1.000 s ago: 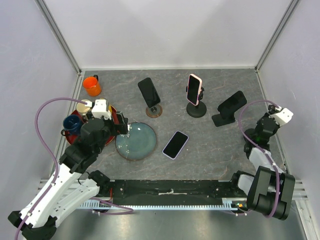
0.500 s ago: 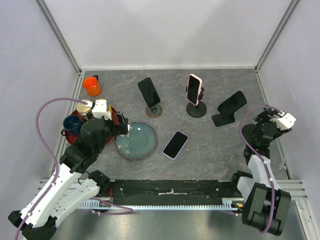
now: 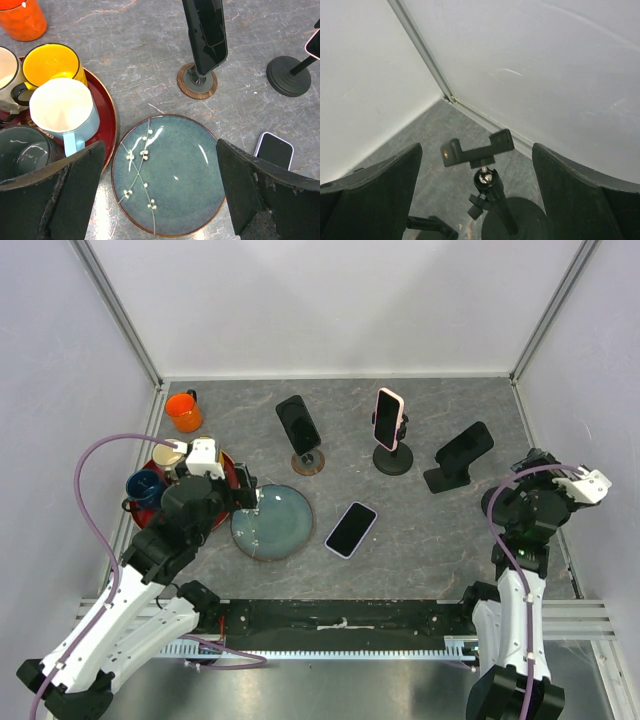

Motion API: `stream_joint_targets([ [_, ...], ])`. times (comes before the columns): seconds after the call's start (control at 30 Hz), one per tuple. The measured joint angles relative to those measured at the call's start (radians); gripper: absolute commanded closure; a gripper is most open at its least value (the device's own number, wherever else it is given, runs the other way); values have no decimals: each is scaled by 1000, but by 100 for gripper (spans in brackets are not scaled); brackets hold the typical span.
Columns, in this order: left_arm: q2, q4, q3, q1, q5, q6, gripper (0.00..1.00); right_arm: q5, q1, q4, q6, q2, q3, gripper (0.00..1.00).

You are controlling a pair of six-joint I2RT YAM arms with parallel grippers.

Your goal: Remove the phone from the phone stand

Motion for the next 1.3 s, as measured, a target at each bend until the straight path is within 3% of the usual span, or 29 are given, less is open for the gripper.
stream_joint_targets([
  [0.23, 9, 0, 0, 1, 0, 0, 2, -37, 25, -74, -9, -28, 96, 2],
  [0.43, 16, 0, 0, 5, 2, 0, 2, -190, 88, -126, -57, 13, 211, 4],
  [0.73, 30, 0, 0, 15, 9, 0, 2, -523, 204, -198, -144, 213, 399, 5],
  [1.03, 49, 0, 0, 21, 20, 0, 2, -772, 287, -230, -190, 426, 432, 7],
  [1.13, 58, 0, 0, 22, 28, 0, 2, -760, 288, -230, -172, 457, 432, 7],
  [1.3, 62, 0, 0, 26, 33, 0, 2, -597, 288, -262, -163, 463, 458, 8],
])
